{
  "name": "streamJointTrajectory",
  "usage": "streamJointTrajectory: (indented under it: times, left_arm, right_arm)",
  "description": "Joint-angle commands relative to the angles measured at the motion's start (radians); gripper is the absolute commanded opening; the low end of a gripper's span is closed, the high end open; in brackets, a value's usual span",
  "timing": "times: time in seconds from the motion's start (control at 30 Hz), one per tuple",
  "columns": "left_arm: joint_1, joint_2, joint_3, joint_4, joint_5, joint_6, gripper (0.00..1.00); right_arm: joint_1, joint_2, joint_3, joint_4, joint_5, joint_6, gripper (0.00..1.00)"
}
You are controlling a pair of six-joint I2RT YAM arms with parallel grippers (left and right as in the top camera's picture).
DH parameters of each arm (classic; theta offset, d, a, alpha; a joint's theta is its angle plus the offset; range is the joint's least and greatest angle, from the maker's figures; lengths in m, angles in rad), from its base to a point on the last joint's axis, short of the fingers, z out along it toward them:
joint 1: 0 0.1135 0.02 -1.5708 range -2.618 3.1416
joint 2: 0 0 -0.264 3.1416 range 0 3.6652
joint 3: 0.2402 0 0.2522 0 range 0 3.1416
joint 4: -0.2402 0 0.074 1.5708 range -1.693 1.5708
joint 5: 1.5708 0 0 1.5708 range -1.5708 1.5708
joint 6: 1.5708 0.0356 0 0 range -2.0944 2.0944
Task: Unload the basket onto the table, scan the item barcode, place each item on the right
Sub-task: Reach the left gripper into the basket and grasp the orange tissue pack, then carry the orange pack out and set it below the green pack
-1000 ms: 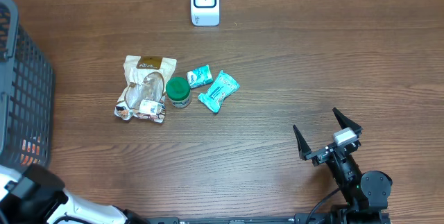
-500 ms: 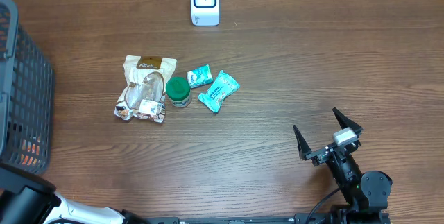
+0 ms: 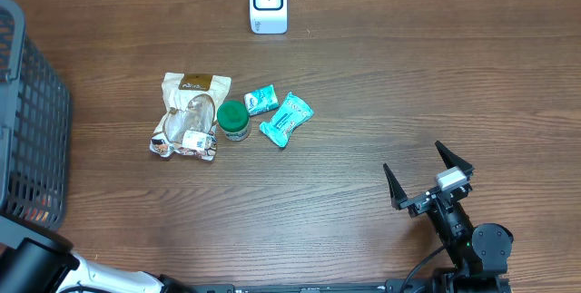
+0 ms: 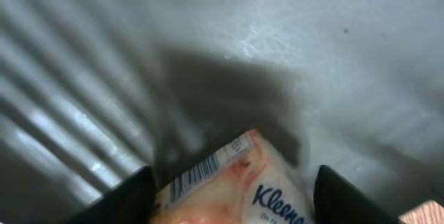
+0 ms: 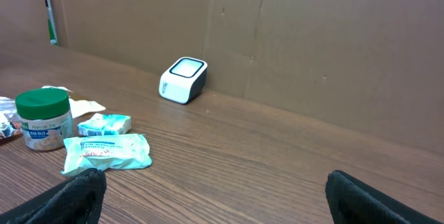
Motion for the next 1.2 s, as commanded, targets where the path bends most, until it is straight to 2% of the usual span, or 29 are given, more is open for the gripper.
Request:
streamJointTrajectory:
  times: [0.0,0.03,0.13,0.23,0.37,0.43,0.47,0.5,0.6,0.67,0.8,0.83,0.87,0.97,1.17]
  left_arm:
    - [-0.002,0.061,-0.009,0.0,-0.031,0.007,0.19]
    - [-0.002,0.064,-0.009,-0.002,-0.037,0.008,0.06]
    - [-0.003,0.06,0.014,-0.027,-0.087,-0.021,0.04]
    - [-0.003,0.058,0.12,-0.119,-0.084,-0.063,0.04]
    - [-0.008,0.053,0.47,-0.327,0.103,-0.1,0.04]
    - [-0.02,0.048,0.612,-0.386,0.15,-0.137,0.04]
    - [-0.045,0.043,0.777,-0.447,0.182,-0.155,0.04]
    - [-0.085,0.037,0.927,-0.501,0.206,-0.155,0.04]
    - [-0.215,0.029,1.155,-0.603,0.244,-0.152,0.04]
    - [-0.357,0.026,1.228,-0.682,0.244,-0.121,0.04]
    - [-0.647,0.036,1.206,-0.766,0.214,-0.05,0.04]
    - [-0.777,0.042,1.168,-0.764,0.201,-0.041,0.04]
    - [-0.845,0.043,1.141,-0.755,0.194,-0.041,0.04]
    - [-1.096,0.043,0.989,-0.676,0.179,-0.041,0.04]
    - [-1.39,0.045,0.694,-0.482,0.134,-0.053,0.04]
  right_arm:
    - [0.001,-0.006,-0.011,0.003,-0.002,0.005,1.0]
    - [0.001,-0.006,-0.011,0.003,-0.002,0.005,1.0]
    - [0.001,-0.006,-0.011,0.003,-0.002,0.005,1.0]
    - [0.001,-0.006,-0.011,0.003,-0.002,0.005,1.0]
    - [0.001,-0.006,-0.011,0.003,-0.002,0.005,1.0]
    - [0.001,-0.006,-0.011,0.003,-0.002,0.005,1.0]
    - [0.001,-0.006,-0.011,0.003,-0.001,0.005,1.0]
    - [0.001,-0.006,-0.011,0.003,-0.002,0.005,1.0]
    - [0.001,-0.006,-0.011,0.003,-0.002,0.005,1.0]
    - [0.001,-0.006,-0.011,0.003,-0.002,0.005,1.0]
    - [0.001,-0.006,-0.011,0.003,-0.002,0.005,1.0]
    - [0.001,-0.006,-0.011,0.003,-0.002,0.005,1.0]
    - [0.001,-0.006,-0.011,0.003,-0.002,0.005,1.0]
    - [0.001,-0.006,-0.011,0.003,-0.002,0.005,1.0]
    - [0.001,-0.006,-0.011,0.003,-0.002,0.005,1.0]
